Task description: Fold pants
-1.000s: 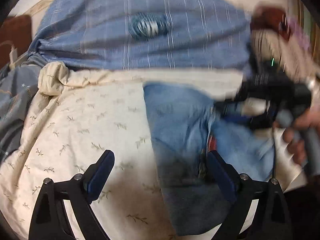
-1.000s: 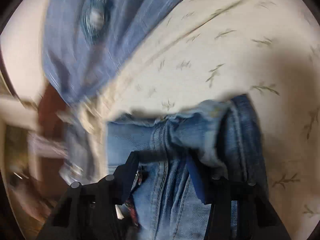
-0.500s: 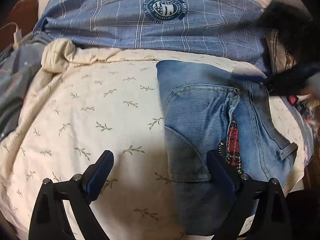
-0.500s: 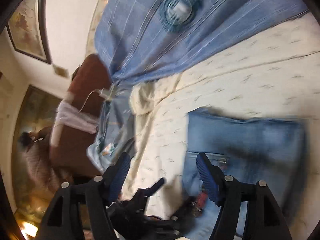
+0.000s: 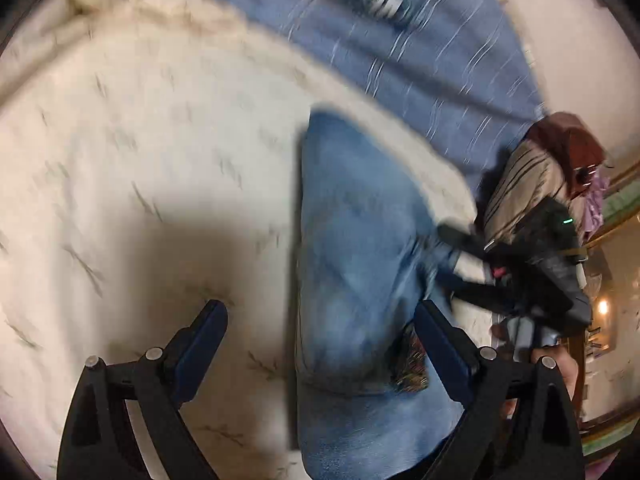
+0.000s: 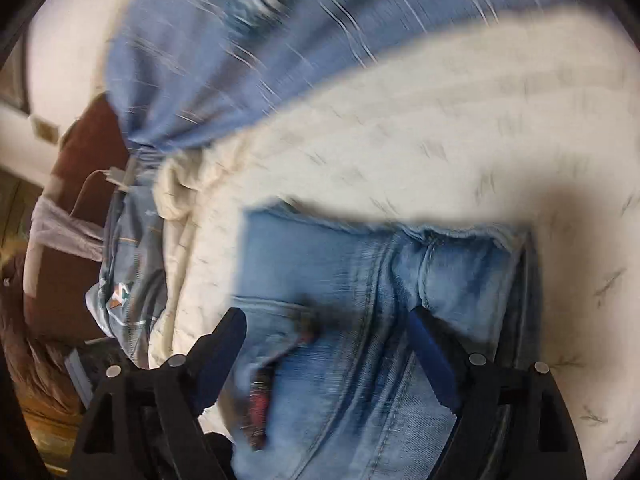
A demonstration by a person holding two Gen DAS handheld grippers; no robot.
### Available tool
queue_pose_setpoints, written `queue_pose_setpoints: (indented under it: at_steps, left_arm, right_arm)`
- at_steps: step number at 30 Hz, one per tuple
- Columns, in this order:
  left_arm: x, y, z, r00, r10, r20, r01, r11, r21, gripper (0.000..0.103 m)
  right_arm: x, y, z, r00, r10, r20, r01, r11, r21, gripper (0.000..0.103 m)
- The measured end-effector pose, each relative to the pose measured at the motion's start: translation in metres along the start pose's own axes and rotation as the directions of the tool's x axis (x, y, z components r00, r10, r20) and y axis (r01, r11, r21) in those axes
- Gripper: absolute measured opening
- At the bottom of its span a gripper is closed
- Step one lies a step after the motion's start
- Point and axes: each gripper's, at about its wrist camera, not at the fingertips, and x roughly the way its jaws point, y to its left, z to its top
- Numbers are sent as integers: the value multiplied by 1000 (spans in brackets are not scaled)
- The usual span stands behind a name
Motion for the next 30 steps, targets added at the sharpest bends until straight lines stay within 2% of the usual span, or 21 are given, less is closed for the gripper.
queue_pose_setpoints:
  at_steps: [2,3,4,6,8,9,10,11,12,13,14,15,17,18,20,22,24,25,26,28,30]
  left_arm:
    - [0,-6,-2,1000,1,3,-1,1000,28,94]
    - [1,-5,-3,999,-26,-20,26,1000,9,94]
    - [2,-4,-7,994,-89,-57,88,996,-27,94]
    - [6,-1,-14,980,-169,-105,162,984,-76,94]
    - [13,-1,-18,979,-162,-127,151,985,-88,92]
    - [12,-4,-19,981,-148,-125,139,987,-82,89]
    - [12,-7,-20,981,-136,-135,126,989,-82,50]
    - [11,-11,-19,980,-132,-152,118,988,-97,45]
    - [3,-22,-19,987,-100,-125,94,994,-50,43]
    - [-4,-39,-20,994,-43,-97,47,998,39,41]
    - [-9,-58,-23,998,29,-49,-22,989,147,40]
    - [-8,-72,-29,996,94,-11,-89,971,222,40]
    - [13,-70,-38,980,195,-26,-184,954,236,43]
    - [14,-63,-37,982,185,-27,-176,963,204,46]
    - [8,-54,-27,987,148,-61,-140,982,123,61]
    - [-6,-54,-19,994,101,-48,-96,990,103,62]
    - [-16,-51,-11,999,19,-48,-15,997,78,65]
    - [-15,-50,-6,999,-1,-54,5,997,76,75]
    - [-17,-47,-2,1000,10,-16,-9,996,83,80]
    - [-19,-42,4,998,52,32,-54,997,46,80]
    - [-16,-32,8,998,-60,-11,60,998,-20,81]
  right_arm:
    - [-2,-2,2,1000,0,-3,0,1000,0,85]
    - [-2,-2,3,1000,-5,-13,5,1000,-9,85]
    - [-2,-4,5,1000,-6,-26,6,1000,-19,85]
    - [-1,-5,5,999,8,-33,-9,1000,-17,85]
    - [-1,-6,5,999,24,-35,-25,999,-23,86]
    - [0,-6,5,999,30,-33,-30,999,-20,86]
    - [-1,-6,5,999,30,-32,-31,999,-19,86]
    - [1,-1,5,999,27,-32,-28,999,-25,86]
    - [2,0,5,999,24,-34,-25,999,-32,87]
    - [3,1,5,999,23,-36,-25,999,-36,87]
    - [2,1,5,999,24,-36,-25,999,-35,87]
    - [3,1,5,999,24,-34,-26,999,-35,87]
    - [3,0,5,999,24,-33,-25,999,-36,87]
    - [3,0,6,999,27,-37,-28,999,-35,87]
    - [3,1,6,999,28,-44,-29,999,-43,87]
    - [2,-1,6,998,39,-44,-40,998,-42,87]
    - [1,-4,7,998,57,-40,-58,998,-31,87]
    - [1,-5,6,997,63,-38,-64,998,-28,87]
    - [1,-6,7,997,67,-38,-68,997,-27,87]
    - [0,-5,7,996,73,-48,-75,997,-30,87]
    - [0,-5,6,996,73,-50,-76,996,-43,87]
